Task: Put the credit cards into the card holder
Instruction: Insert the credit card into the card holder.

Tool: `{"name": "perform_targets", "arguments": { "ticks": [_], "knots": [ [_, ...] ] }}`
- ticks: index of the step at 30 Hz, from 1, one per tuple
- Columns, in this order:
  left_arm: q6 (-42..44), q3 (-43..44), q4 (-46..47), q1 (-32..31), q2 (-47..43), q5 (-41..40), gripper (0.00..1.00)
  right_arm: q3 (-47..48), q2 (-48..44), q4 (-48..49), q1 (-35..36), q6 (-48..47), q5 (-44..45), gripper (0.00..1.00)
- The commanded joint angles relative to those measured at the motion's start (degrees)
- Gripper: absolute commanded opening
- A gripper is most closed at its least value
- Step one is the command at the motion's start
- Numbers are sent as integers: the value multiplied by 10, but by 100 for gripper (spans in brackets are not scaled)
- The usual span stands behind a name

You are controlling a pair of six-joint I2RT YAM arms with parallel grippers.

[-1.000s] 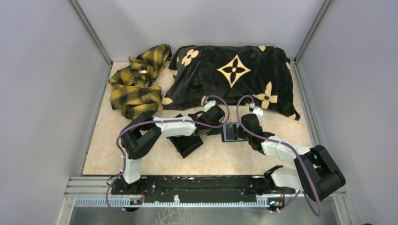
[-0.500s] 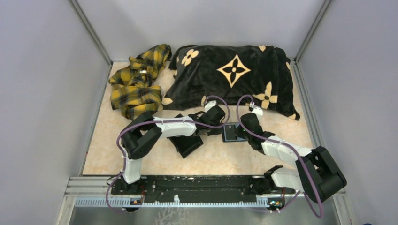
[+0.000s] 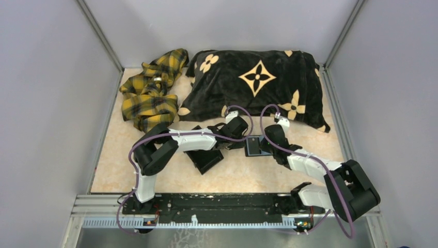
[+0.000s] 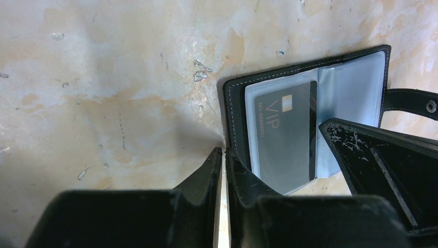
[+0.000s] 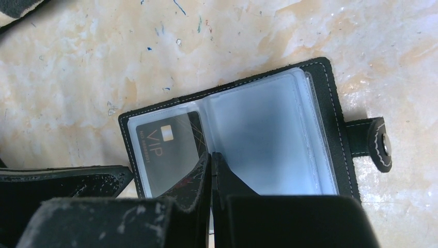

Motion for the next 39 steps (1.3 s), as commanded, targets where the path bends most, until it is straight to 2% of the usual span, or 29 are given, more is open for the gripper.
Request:
{"name": "perform_targets", "arguments": {
  "ticks": [1,10,23,39],
  "knots": [
    [8,-34,-77,-7,45,6,13,14,6,22,-8,-5,10,0],
    [7,-36,-76,-7,45,5,13,1,45,58,-9,7,-13,0],
    [4,-49,-84,-4,27,-15,13,-31,84,150,-3,53,-99,0],
    [8,-64,-111,24,1,-49,14,-33,41,120,36,69,-84,0]
  ]
}}
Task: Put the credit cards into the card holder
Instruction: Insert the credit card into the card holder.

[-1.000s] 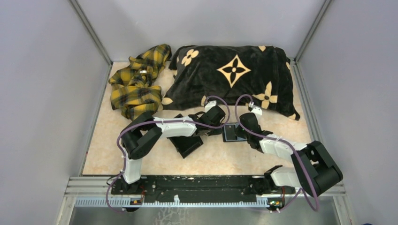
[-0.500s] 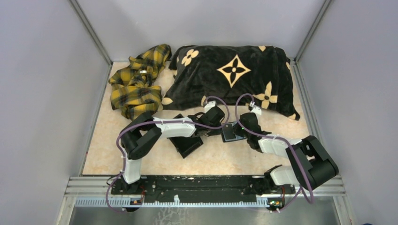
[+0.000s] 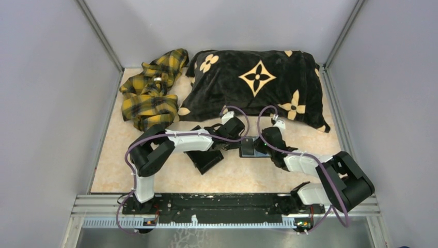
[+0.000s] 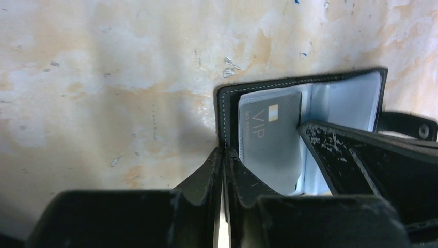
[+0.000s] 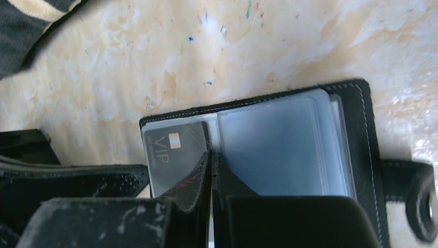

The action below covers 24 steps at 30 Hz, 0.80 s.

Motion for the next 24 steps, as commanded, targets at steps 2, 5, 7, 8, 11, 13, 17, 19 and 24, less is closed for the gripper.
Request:
{"name": "perform_targets", "arguments": {
  "ticks": [2,5,7,8,11,13,17,19,24],
  "knots": [
    [17,-37,-111,20,17,-28,14,-3,-22,-16,25,14,-34,0],
    [20,-40,-115,26,9,-32,14,1,-28,-21,30,16,-33,0],
    [22,-38,-120,28,7,-34,14,5,-32,-24,33,15,-31,0],
    [24,-36,-123,29,5,-36,14,6,-34,-24,34,14,-32,0],
    [28,-31,-130,28,1,-39,14,18,-39,-33,34,9,-29,0],
    [30,-26,-135,29,-1,-40,15,25,-44,-39,34,2,-25,1],
    [37,-12,-151,29,-8,-51,18,45,-57,-52,34,-19,-21,6],
    [43,4,-164,28,-14,-60,19,56,-71,-60,34,-32,-19,11],
    [59,46,-197,28,-30,-84,21,97,-96,-93,34,-65,-15,24]
  ]
}}
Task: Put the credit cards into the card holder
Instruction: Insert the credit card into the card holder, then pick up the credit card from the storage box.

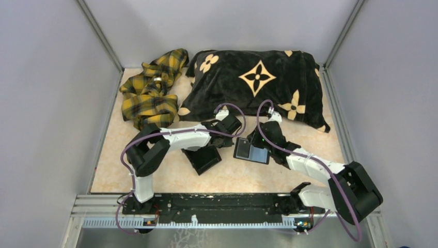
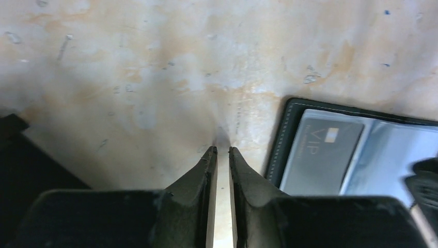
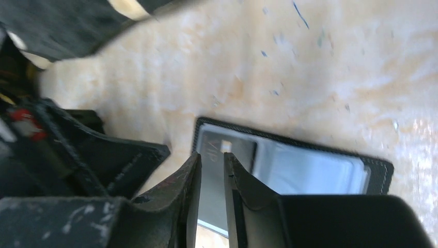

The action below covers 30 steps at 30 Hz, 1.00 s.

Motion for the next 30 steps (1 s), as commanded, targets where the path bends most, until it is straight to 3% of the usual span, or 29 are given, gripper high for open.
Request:
{"name": "perform_targets", "arguments": {
  "ticks": [1,5,16,23,30],
  "knots": [
    [33,35,-95,5,-14,-41,22,60,-34,-16,6,-44,9,26],
    [43,64,-116,5,-44,-59,24,90,-51,-44,6,-73,3,34],
    [52,33,-71,4,-232,-85,37,147,-95,-81,8,-163,-44,38],
    [-21,-85,-95,2,-396,-124,43,258,-10,-117,79,-208,-86,42],
    [-92,-140,-191,0,-488,-153,46,385,130,-155,163,-230,-99,44]
  ]
}}
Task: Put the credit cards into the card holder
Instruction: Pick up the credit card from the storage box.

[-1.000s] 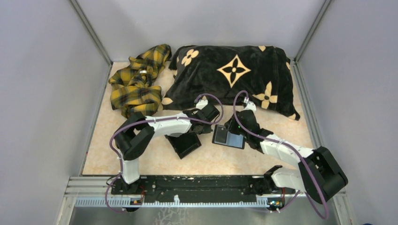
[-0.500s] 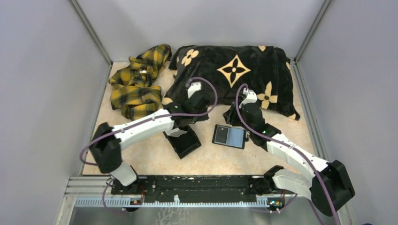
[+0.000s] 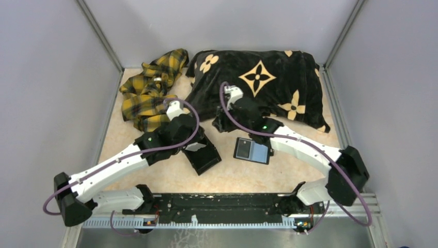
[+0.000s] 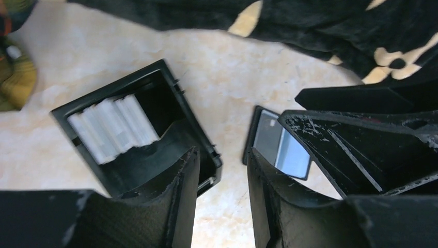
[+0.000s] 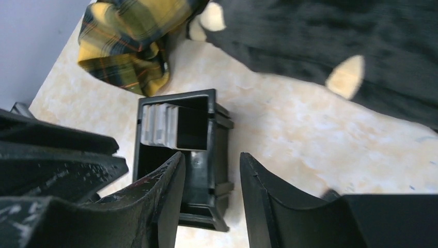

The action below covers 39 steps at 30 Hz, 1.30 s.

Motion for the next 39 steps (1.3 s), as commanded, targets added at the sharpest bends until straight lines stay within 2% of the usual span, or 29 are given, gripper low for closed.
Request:
{"name": "perform_targets", "arguments": {
  "ticks": [1,5,11,18,31,39],
  "knots": [
    [-64,-24,-88,-3,-52,-35,47,84,78,-24,44,-25,-25,45],
    [-95,-83,-89,-2,-116,-38,53,150,153,-58,80,-43,-9,46],
    [-116,-103,-115,-3,-152,-43,60,202,219,-88,94,-48,-14,51],
    [-123,-128,-117,-3,-179,-41,61,229,267,-97,93,-47,-30,52],
    [-146,-177,-110,-2,-205,-48,58,270,324,-101,94,-49,-58,51],
    [-160,-211,-102,-3,-199,-49,50,276,344,-100,92,-43,-73,51]
  ]
}}
